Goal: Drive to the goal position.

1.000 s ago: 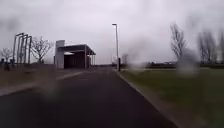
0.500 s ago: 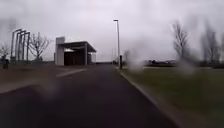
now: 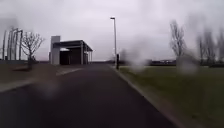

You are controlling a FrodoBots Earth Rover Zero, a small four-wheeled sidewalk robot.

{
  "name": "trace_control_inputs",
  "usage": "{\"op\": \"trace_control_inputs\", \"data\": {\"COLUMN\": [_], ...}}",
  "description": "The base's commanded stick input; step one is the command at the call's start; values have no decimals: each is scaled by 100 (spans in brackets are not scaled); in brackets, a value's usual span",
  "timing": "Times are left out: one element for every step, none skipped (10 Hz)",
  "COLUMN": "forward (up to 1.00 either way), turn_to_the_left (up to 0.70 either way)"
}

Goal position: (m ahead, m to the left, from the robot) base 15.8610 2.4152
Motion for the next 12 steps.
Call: {"op": "trace_control_inputs", "data": {"forward": [100,100,100,100,100,100,100,100,100,100,100,100], "turn_to_the_left": [20,29,38,40,40,33,14,0,0,0,0,0]}}
